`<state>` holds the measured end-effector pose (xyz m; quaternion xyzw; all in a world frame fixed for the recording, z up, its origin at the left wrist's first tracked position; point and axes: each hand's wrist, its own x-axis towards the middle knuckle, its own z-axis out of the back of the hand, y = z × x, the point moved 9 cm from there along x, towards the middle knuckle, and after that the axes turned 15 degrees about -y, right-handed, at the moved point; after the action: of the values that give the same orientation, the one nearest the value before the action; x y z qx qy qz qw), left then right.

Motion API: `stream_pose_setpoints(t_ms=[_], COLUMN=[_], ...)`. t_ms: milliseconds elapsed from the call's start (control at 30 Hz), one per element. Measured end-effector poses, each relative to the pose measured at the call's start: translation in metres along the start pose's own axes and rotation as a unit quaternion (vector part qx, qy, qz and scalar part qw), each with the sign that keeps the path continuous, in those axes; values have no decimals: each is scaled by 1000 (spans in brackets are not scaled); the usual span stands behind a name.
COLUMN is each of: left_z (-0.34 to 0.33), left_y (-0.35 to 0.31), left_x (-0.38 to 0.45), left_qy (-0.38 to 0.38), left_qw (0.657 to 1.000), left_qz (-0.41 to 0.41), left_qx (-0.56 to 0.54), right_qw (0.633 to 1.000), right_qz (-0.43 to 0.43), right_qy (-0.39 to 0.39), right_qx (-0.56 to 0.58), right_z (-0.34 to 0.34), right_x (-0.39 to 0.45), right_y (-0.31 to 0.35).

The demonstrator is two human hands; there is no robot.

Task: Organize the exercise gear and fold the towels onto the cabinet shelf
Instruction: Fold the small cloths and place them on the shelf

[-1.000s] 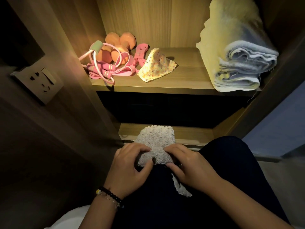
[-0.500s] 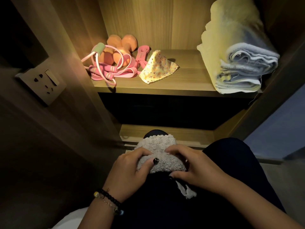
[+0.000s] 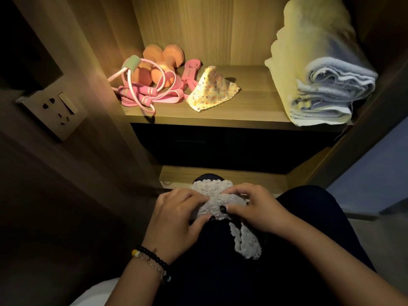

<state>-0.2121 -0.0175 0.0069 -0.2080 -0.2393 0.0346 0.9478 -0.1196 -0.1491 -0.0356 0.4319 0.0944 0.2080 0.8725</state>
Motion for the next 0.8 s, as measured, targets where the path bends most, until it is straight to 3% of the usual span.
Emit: stream_pose_setpoints(t_ms=[67,133,233,333,433,500,567,633,700,800], left_z=[-1,-5,-10,-6,-1,3,-1,-14,-29,-42], left_y=[4,6,13,15,7,14,38,58,67,60], left_x=[1,4,10,16,13,4,-12,-30,-40,-44], left_qy=[1,10,12,-11,-77,-121,-141,-127,-110,-91], left_qw=[1000,999,999,998,996,984,932,857,779,677], left_qz=[12,12,41,54,35,132,318,469,548,595], left_qx=[14,30,16,9,19,-22,-101,-173,-283,-423], right_qw=[996,988,980,981,983,987,992,996,997,998], right_qz=[40,104,152,140,127,114,88,58,37,7], right_qy=[-79,-109,-64,-31,-23,-30,-36,-46,-58,-68], right_qx=[-24,-46,-109,-134,-128,-107,-83,-57,-31,15], right_z=[12,15,4,-1,-2,0,0,0,-2,-6], right_x=[-3,-11,-17,-16,-14,-10,-4,1,2,-2], right_y=[5,14,14,4,2,1,-1,-3,-5,-6])
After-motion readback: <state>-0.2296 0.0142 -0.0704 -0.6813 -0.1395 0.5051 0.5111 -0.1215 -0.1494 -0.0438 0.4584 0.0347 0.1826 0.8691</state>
